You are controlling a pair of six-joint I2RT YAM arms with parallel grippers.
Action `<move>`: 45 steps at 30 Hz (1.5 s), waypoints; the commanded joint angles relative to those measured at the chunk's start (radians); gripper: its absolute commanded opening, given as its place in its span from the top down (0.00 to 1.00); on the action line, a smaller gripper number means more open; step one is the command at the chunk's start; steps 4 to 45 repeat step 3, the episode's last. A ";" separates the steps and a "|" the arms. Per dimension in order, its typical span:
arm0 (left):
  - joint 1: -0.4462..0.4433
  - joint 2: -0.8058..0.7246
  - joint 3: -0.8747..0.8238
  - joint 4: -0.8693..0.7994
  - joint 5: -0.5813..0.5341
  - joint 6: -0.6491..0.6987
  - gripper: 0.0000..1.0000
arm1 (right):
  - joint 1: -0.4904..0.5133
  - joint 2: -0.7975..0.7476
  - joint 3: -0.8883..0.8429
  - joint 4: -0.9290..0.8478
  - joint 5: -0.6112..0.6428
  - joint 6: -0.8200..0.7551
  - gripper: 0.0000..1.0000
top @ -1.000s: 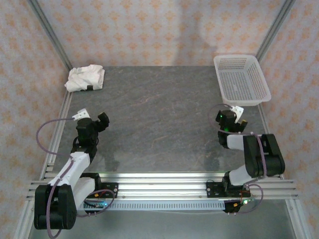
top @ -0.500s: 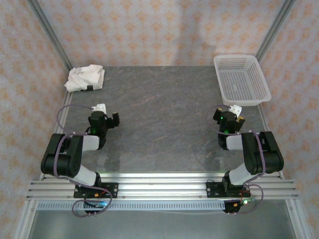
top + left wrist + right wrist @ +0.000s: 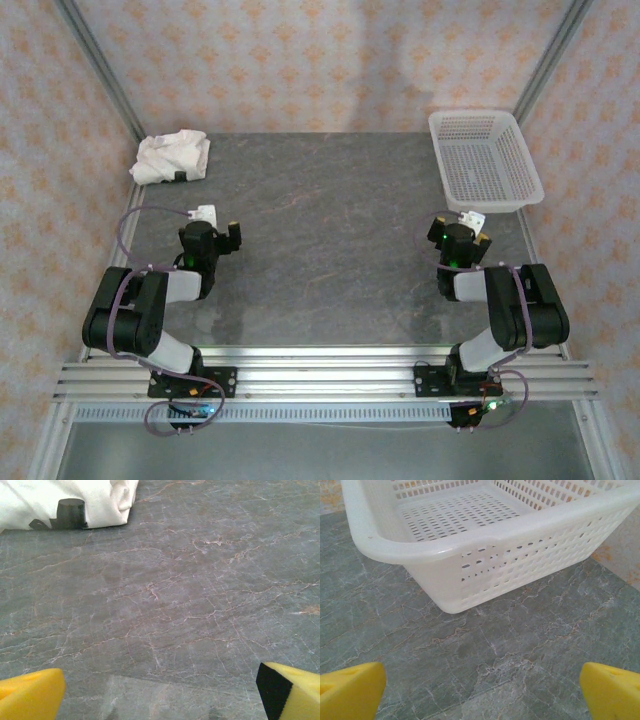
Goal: Fold the inside-out t-shirt
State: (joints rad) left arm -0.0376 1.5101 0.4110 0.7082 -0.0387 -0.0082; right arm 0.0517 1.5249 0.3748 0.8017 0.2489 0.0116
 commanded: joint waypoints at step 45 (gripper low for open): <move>-0.001 -0.011 0.022 0.027 -0.029 0.021 0.00 | 0.007 -0.019 0.017 0.008 0.039 0.009 0.01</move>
